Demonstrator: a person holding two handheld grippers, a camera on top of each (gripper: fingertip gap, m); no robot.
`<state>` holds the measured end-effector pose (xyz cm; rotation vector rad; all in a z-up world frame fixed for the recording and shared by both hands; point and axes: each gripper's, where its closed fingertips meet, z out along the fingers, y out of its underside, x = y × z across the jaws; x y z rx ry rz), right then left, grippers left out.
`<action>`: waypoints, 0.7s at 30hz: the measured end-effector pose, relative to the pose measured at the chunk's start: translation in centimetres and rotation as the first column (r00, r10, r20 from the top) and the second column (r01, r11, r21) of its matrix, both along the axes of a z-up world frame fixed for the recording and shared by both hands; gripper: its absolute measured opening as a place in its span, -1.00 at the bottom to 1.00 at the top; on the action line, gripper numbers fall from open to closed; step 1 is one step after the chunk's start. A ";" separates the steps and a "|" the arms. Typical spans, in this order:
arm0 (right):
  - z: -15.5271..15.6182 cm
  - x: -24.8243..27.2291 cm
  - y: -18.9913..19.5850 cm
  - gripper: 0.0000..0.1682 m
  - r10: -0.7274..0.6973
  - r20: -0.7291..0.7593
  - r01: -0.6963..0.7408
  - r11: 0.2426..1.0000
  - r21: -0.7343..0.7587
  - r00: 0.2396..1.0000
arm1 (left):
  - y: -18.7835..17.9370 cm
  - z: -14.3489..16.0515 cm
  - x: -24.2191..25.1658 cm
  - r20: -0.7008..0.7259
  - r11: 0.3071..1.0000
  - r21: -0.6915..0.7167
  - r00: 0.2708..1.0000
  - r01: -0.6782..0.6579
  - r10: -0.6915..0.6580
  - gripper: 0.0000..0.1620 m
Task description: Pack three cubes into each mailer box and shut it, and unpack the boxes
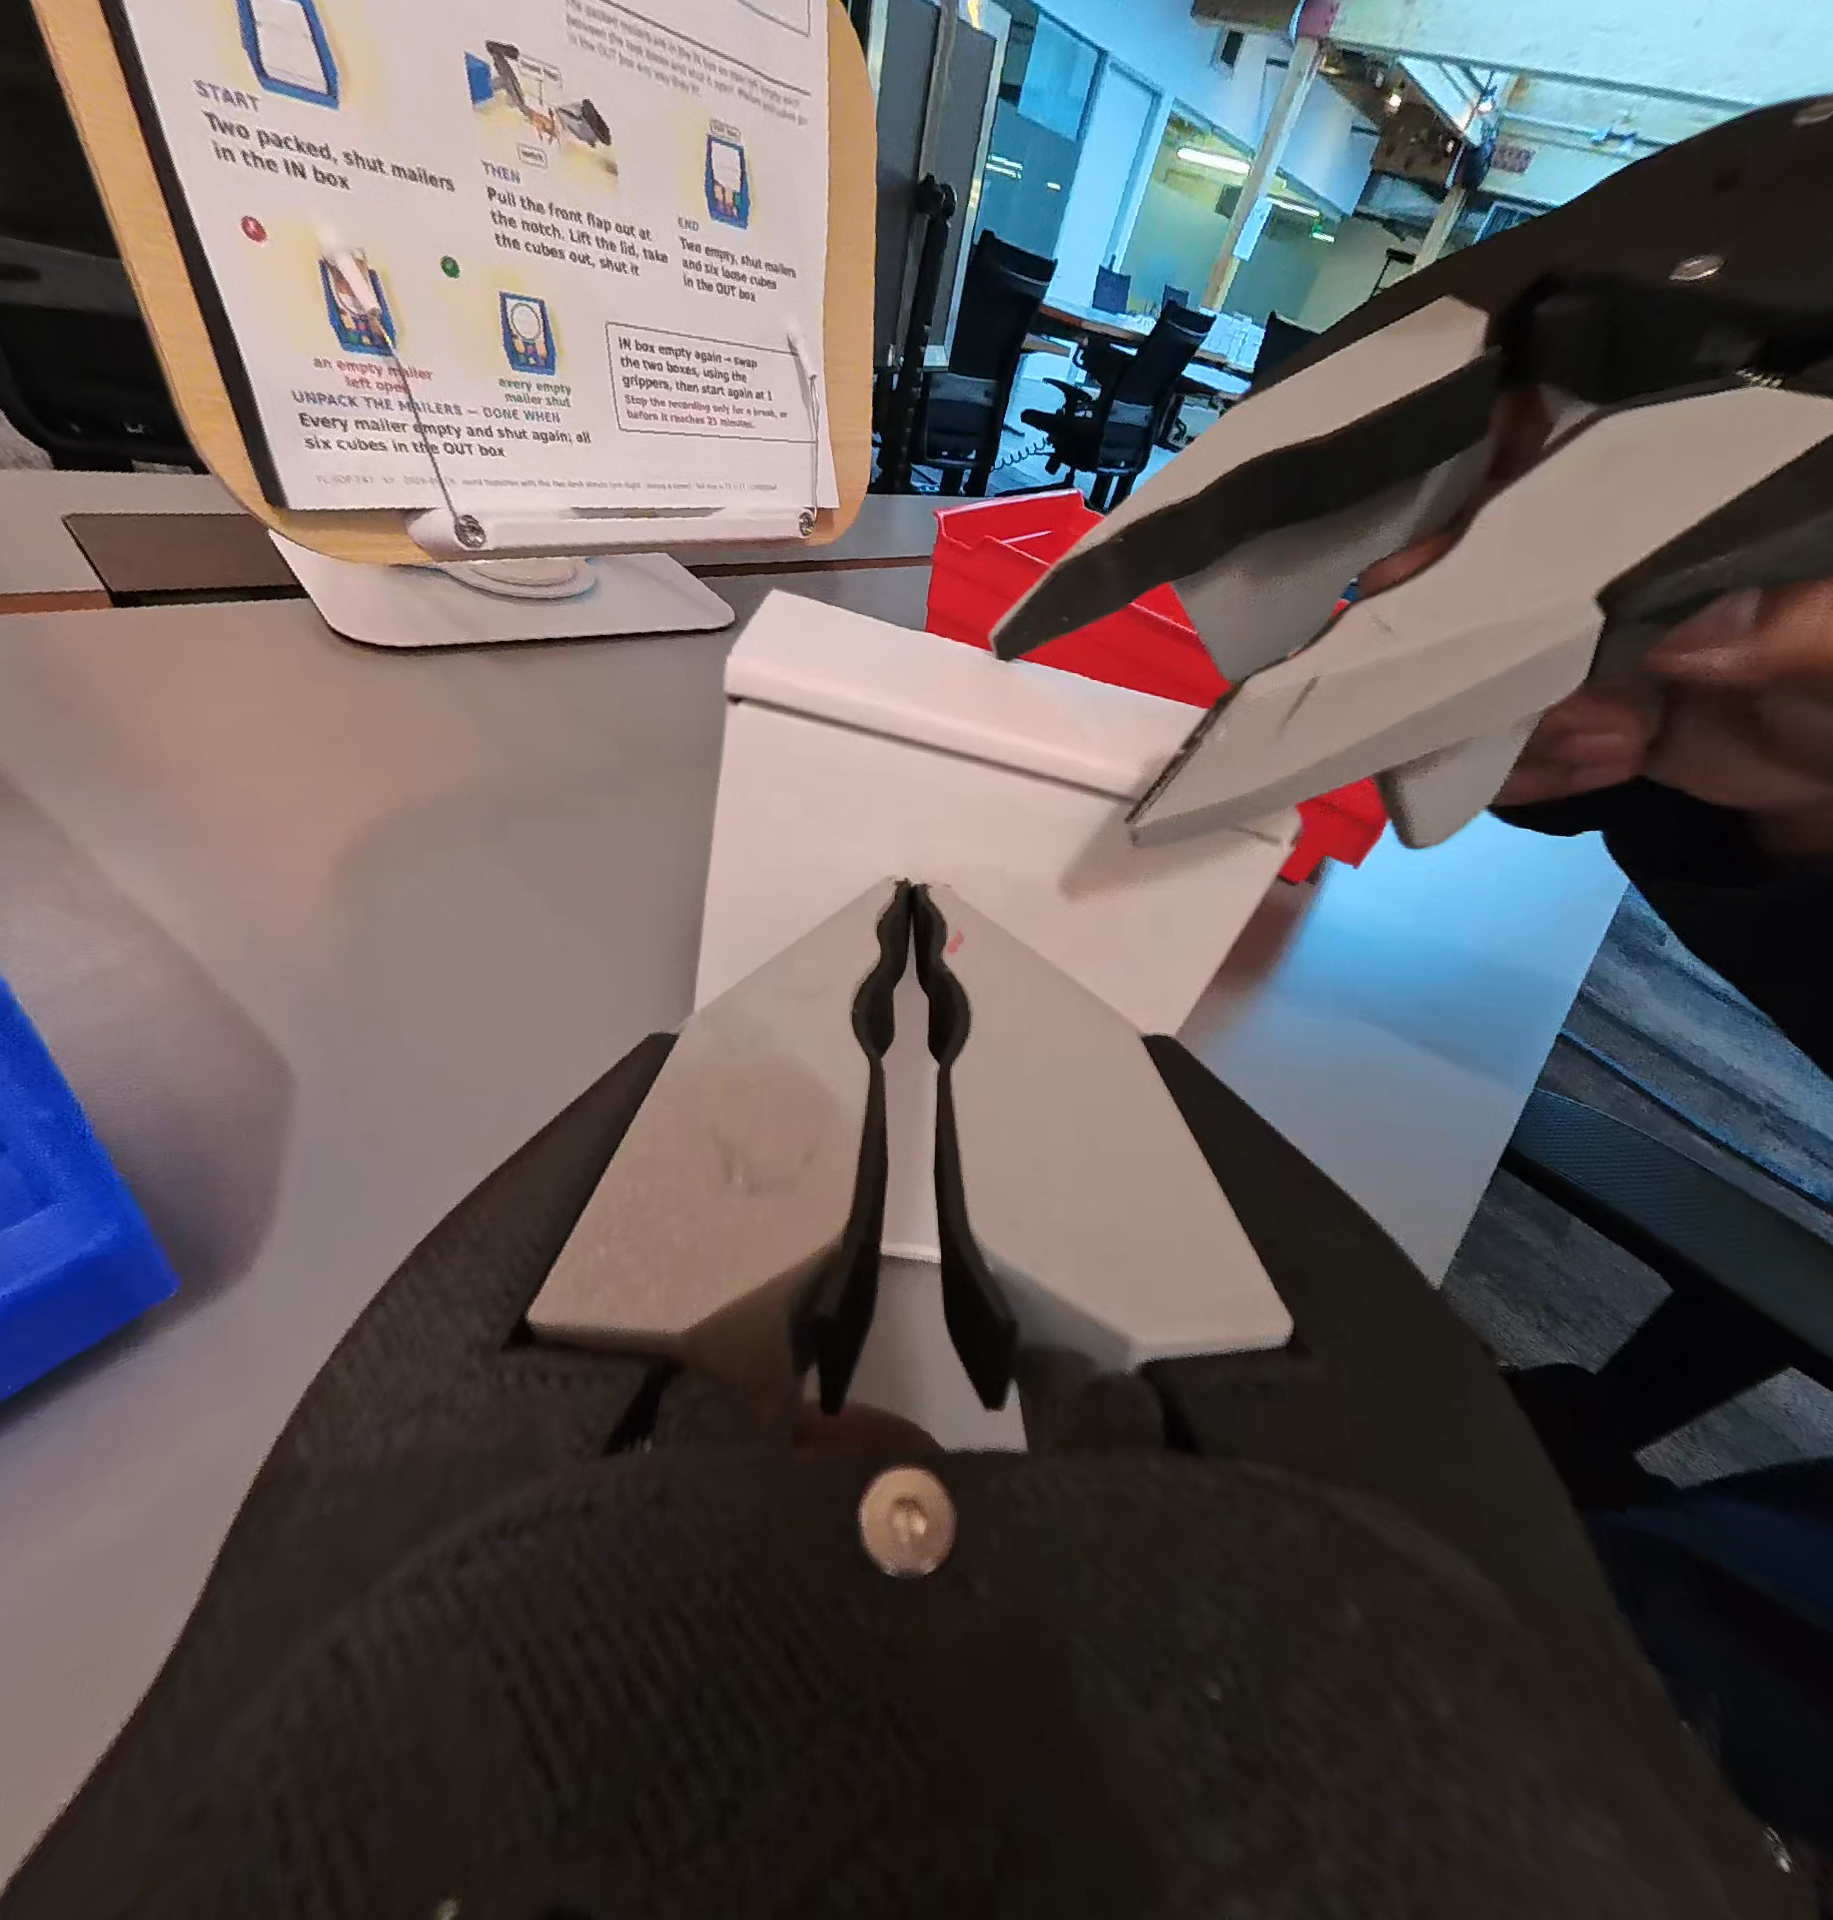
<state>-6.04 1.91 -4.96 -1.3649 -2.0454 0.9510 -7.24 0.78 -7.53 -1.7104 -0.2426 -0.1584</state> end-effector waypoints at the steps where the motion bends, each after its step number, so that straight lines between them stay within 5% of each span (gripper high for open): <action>1: 0.0 0.0 -0.1 -0.33 0.005 0.006 -0.005 1.000 -0.010 1.000 | -0.2 0.1 -0.1 0.004 1.000 0.002 1.000 0.000 0.000 -1.00; 8: 0.2 -0.3 0.6 -0.20 -0.032 0.009 0.032 0.999 0.006 0.999 | -0.4 -0.1 -0.2 0.013 1.000 -0.005 1.000 0.007 -0.007 -1.00; 14: 0.4 -0.9 1.3 0.16 -0.101 0.053 0.103 0.994 -0.026 0.993 | -0.2 -0.4 0.1 0.005 1.000 -0.025 1.000 0.019 -0.019 -1.00; 21: -2.7 -2.0 1.3 0.02 -0.101 0.293 0.044 0.979 0.197 0.951 | 0.4 -0.9 0.7 0.012 0.999 -0.037 0.999 0.037 -0.037 -1.00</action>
